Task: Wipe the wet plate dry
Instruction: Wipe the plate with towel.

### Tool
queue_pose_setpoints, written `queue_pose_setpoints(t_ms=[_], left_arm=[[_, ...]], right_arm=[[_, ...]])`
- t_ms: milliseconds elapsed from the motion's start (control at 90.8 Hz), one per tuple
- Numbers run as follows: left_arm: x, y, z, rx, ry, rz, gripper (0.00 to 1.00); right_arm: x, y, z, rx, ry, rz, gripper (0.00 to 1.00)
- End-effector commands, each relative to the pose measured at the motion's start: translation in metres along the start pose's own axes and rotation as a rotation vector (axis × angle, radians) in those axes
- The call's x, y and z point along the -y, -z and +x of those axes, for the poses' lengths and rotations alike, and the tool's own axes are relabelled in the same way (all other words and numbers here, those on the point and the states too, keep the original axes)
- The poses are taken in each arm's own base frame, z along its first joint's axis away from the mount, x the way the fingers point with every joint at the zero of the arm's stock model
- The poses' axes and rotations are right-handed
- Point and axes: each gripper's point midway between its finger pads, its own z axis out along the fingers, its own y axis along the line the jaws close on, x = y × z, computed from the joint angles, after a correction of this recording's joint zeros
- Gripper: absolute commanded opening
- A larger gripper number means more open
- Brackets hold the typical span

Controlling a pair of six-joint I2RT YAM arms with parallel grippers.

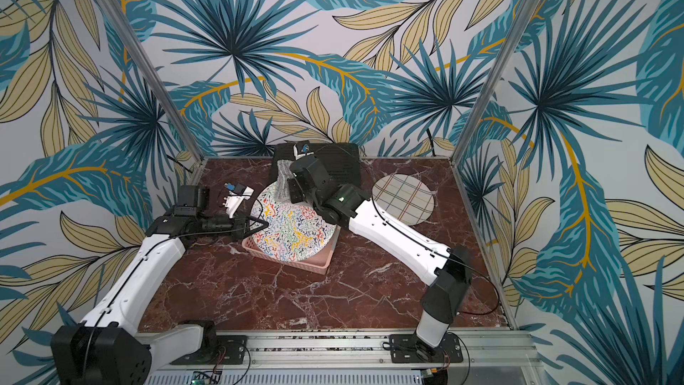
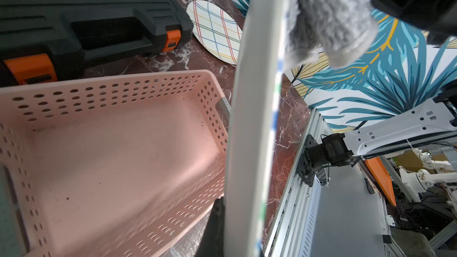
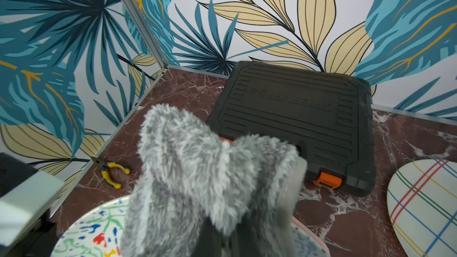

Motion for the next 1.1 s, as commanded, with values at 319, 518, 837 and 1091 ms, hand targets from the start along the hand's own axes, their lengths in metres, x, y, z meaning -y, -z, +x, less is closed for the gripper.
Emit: queue_pose_setpoints(t_ms=[319,518,837,1091], left_arm=[[0.036,0.008,-0.033,0.073,-0.088,0.155,0.0],[0.034,0.006,-0.032,0.065,-0.077,0.153,0.0],[0.037,0.007,-0.038,0.07,-0.068,0.151,0.0],[0.042,0.01,-0.043,0.078,-0.071,0.166,0.0]], right_arm=[[0.095,0.012,0.022,0.051,-0.076,0.262,0.0],[0.015,0.006,0.015,0.052,0.03,0.019,0.0],[-0.096,0.002,0.045,0.01,0.23,-0.185,0.0],[-0.031,-0.003,0.055,-0.014,0.116,-0.031,0.0]])
